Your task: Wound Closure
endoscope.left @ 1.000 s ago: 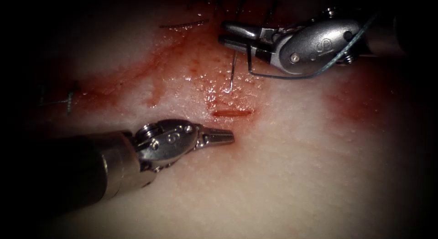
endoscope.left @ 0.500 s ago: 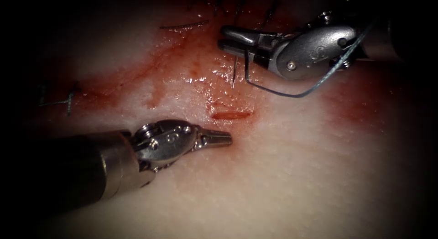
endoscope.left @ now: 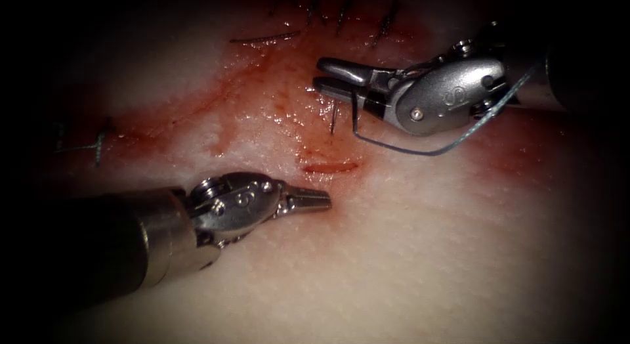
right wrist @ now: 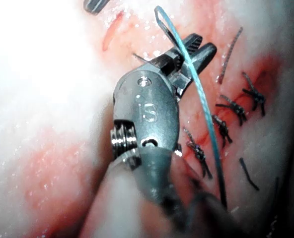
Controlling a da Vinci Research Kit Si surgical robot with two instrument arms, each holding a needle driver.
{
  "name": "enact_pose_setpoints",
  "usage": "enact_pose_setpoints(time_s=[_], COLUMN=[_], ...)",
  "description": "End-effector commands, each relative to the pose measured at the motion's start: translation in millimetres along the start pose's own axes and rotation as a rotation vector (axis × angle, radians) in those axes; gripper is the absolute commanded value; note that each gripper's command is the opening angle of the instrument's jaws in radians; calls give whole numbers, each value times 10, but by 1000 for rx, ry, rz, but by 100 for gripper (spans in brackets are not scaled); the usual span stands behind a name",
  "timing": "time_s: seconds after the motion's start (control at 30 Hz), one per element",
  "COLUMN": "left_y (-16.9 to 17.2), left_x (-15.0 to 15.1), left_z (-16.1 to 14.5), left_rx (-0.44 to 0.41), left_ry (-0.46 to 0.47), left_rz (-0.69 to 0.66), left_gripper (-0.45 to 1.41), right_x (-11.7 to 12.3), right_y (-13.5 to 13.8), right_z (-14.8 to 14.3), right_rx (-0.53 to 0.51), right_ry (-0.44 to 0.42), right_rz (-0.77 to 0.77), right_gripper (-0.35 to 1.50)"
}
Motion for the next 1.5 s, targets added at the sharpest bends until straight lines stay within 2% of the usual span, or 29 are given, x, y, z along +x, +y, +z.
enact_pose_setpoints(time_s=[0.03,0.1,0.33,0.67,0.83,1.1,1.23,1.5], left_y=[-1,-1,-1,-1,-9,-16,-19,-18], left_x=[-1,-1,-1,-2,-14,-34,-51,-65], left_z=[9,9,9,12,21,32,34,36], left_rx=[-5,-4,-5,-3,0,6,11,11], left_ry=[1,1,1,2,-1,-76,-151,-221], left_rz=[0,0,0,-3,-43,-47,-39,-32], left_gripper=[-45,-45,-45,-45,-45,-45,-45,-45], right_x=[-5,-6,-13,-22,-21,-16,-14,-15], right_y=[-8,-7,-9,-21,-22,-14,-10,0], right_z=[8,9,13,15,16,17,18,25], right_rx=[2,7,70,129,137,149,153,154], right_ry=[2,-5,-52,-64,-62,-67,-72,-94], right_rz=[22,87,136,122,124,134,146,250], right_gripper=[-35,-35,-35,-35,-35,-35,-35,-35])
